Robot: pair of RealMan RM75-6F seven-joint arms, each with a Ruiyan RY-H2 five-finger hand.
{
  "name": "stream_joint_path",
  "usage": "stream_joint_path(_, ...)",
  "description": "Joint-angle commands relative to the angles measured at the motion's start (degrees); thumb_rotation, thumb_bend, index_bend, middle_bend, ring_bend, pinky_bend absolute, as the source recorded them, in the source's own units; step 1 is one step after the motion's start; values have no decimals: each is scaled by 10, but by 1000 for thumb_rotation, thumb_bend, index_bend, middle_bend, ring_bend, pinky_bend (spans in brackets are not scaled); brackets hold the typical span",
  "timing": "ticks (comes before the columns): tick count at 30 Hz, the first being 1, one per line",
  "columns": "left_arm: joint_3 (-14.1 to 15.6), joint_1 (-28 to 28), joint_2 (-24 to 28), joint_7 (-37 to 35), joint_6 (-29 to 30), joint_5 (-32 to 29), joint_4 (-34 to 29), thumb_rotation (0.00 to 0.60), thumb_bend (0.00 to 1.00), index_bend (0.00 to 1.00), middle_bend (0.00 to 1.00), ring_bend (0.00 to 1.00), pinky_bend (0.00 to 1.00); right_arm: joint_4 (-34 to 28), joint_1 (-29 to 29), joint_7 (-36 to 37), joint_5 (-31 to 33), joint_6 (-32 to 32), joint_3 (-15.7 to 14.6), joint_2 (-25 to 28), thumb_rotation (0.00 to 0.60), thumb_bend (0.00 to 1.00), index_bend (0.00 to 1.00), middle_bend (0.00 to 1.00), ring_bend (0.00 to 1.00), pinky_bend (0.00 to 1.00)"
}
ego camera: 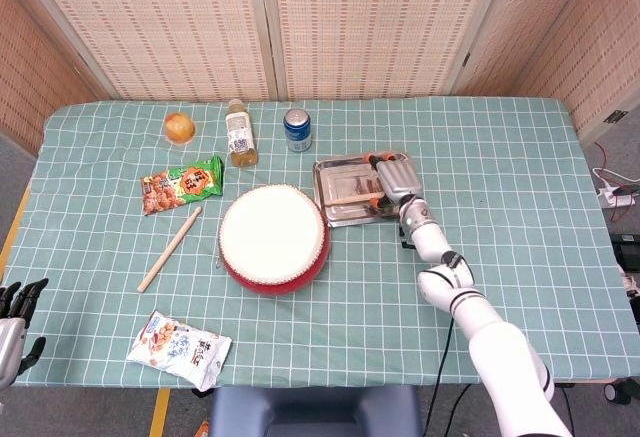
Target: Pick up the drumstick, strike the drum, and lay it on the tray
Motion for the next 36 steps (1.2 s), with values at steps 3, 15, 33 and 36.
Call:
stream_joint_path(3,0,0,0,-3,2,3,1,600,313,67,99,19,38,-35,-15,21,-21,45,-8,29,600,203,138,215,101,255)
stream_joint_path(15,-5,-8,0,-23,3,14,6,600,313,68,99,19,37,-407,-194,-112,-37,310,-33,257,600,203,262,215,125,263)
stream_joint_path(33,-29,-30,-8,22,10,12,-31,600,313,55,72,12,32,-754,-477,-179,-86,584,-141,454,600,203,23,66,0,6)
stream_joint_path(36,-32,-31,-10,31,13,10,-38,600,313,46,61,5,26,-765,-508,-169,-104,613,-155,453,600,203,0,37,0,0)
